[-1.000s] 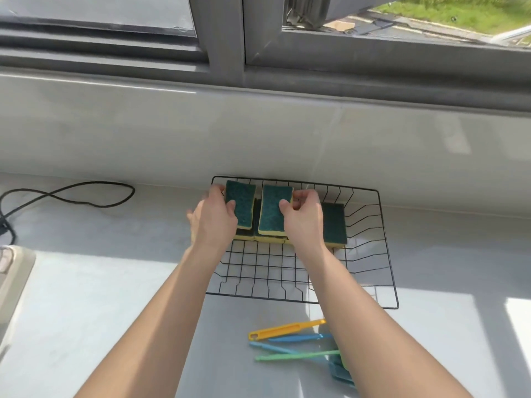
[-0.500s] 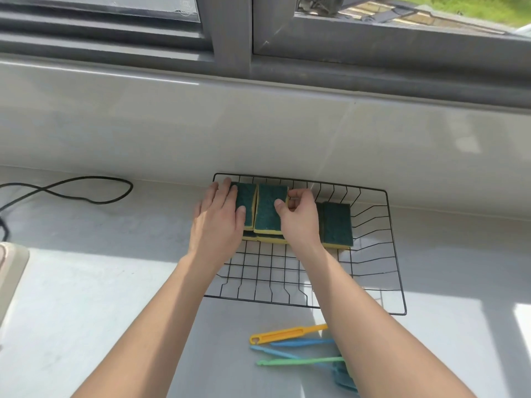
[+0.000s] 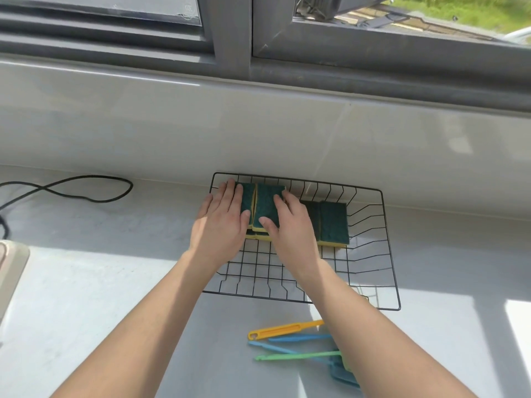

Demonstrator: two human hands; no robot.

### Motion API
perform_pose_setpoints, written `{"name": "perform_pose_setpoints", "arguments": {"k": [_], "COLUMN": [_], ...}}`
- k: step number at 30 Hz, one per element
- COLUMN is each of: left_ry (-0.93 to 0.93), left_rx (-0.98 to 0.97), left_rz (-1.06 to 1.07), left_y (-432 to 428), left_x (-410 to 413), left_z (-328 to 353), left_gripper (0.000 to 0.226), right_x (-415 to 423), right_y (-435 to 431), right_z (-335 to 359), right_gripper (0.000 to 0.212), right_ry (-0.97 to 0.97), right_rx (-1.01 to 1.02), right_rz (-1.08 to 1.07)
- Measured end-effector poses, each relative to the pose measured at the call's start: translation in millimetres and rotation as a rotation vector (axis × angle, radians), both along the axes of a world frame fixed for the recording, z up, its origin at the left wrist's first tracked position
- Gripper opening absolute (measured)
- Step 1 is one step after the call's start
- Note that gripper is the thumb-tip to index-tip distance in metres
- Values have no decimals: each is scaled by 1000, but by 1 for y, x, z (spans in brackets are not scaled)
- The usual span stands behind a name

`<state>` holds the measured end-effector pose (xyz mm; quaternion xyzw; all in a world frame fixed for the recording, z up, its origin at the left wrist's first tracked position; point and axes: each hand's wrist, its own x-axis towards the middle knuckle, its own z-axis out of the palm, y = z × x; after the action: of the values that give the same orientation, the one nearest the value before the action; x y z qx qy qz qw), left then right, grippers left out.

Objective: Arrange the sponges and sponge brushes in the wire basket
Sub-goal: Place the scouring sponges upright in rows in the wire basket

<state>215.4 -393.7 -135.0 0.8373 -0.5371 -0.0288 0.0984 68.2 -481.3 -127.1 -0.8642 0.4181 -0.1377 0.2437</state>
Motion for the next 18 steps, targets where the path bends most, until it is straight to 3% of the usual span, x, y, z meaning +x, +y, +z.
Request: {"name": "perform_pose_setpoints", "arguments": {"k": [4, 7, 14, 18], "left_ry": [37, 110, 245, 356], "left_rx": [31, 17, -100, -134], "left_rz": [-9, 2, 11, -13], "left_y": [0, 4, 66, 118], "left_x": [1, -2, -64, -127], "left_z": [7, 20, 54, 59], "left_gripper": [60, 61, 63, 61], "right_x": [2, -4, -74, -146], "right_y": [4, 3, 38, 76], "right_z": [5, 16, 57, 60], "right_gripper": [59, 59, 54, 46], "right_ry": [169, 215, -65, -113], "right_rx": [-157, -151, 24, 49], "right_rz": [-19, -26, -30, -28]}}
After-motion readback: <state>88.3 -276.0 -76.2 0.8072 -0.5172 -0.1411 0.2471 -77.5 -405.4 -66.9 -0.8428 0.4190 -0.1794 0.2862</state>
